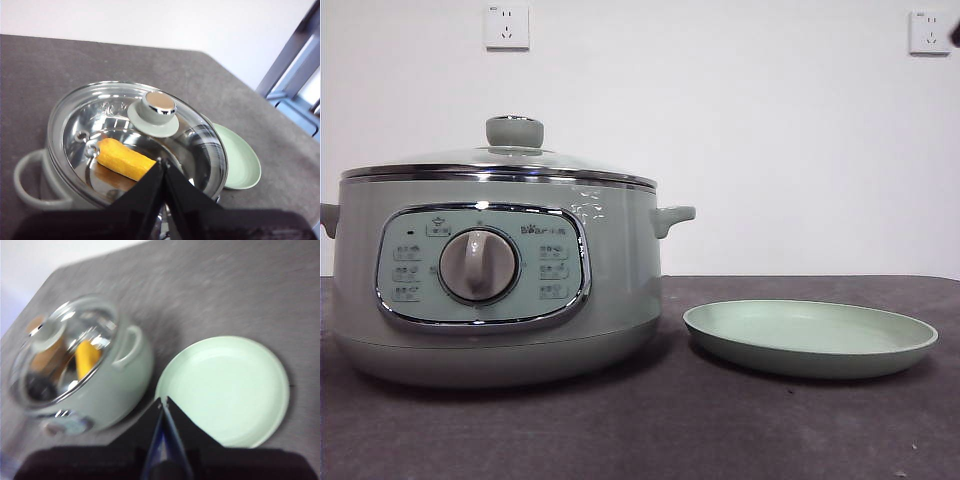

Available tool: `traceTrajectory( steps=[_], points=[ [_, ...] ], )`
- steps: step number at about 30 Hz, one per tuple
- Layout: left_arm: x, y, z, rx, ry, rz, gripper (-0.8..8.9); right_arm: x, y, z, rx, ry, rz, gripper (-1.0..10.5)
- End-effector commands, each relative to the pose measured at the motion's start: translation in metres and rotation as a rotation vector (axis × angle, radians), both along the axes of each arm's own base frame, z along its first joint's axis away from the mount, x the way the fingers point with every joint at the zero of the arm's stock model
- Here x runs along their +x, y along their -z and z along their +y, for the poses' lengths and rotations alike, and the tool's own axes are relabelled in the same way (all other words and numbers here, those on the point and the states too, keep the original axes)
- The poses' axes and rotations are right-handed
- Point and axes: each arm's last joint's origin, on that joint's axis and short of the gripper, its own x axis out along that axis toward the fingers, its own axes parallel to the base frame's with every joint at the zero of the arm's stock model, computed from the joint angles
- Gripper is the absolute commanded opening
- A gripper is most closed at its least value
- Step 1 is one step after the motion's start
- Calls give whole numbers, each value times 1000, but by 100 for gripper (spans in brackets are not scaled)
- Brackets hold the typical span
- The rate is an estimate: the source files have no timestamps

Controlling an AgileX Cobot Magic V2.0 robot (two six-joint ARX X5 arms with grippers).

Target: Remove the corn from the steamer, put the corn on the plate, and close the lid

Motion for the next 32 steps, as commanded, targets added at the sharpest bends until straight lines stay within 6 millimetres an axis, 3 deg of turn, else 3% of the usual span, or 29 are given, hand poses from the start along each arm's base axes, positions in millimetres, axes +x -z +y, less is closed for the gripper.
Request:
traceTrajectory(
  steps=[1,4,7,9,11,20,27,32],
  points=[
    [7,-10,0,67,28,9,0,9,-5,2,-51,-106,-1,2],
    [16,-18,-1,98,43,47,35,19,-8,3,-75,-137,37,53],
    [24,-23,-1,105,48,74,311,26,-7,3,-80,-137,54,243],
    [30,-24,-1,104,49,87,420,28,-6,3,-80,-131,65,335],
    [34,-24,-2,98,51,102,417,30,-5,3,-79,-127,72,388],
    [71,-32,-22,91,90,145,417,32,-7,5,-55,-119,58,387],
    [109,-42,-58,192,95,175,412,33,-6,8,-48,-126,69,387],
    [130,-31,-84,282,94,208,408,33,-7,8,-46,-127,69,382]
  ],
)
